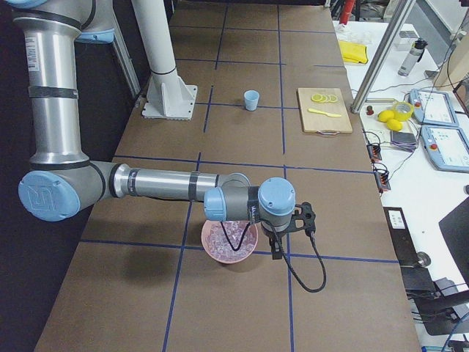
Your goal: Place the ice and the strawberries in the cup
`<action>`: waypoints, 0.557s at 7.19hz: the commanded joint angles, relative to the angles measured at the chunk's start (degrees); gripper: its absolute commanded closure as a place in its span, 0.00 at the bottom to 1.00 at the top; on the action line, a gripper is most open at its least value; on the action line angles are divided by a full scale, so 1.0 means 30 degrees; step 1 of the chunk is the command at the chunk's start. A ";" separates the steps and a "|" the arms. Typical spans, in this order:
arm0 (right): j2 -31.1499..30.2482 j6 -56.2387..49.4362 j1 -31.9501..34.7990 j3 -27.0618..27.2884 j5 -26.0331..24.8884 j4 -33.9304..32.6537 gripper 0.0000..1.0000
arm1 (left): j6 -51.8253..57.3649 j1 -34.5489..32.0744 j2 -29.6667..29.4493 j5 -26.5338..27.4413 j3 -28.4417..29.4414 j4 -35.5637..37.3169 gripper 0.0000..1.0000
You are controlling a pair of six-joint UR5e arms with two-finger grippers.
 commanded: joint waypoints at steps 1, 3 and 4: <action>0.0001 -0.0035 0.0012 0.0003 -0.0055 0.0001 0.01 | -0.0258 -0.0490 -0.0091 0.0057 -0.0042 -0.0376 0.00; 0.0059 -0.0035 0.0012 -0.0026 -0.0113 0.0001 0.01 | -0.1393 -0.0609 -0.0239 0.0203 -0.0072 -0.0637 0.00; 0.0059 -0.0035 0.0012 -0.0055 -0.0113 0.0001 0.00 | -0.2532 -0.0609 -0.0210 0.0348 0.0102 -0.1539 0.00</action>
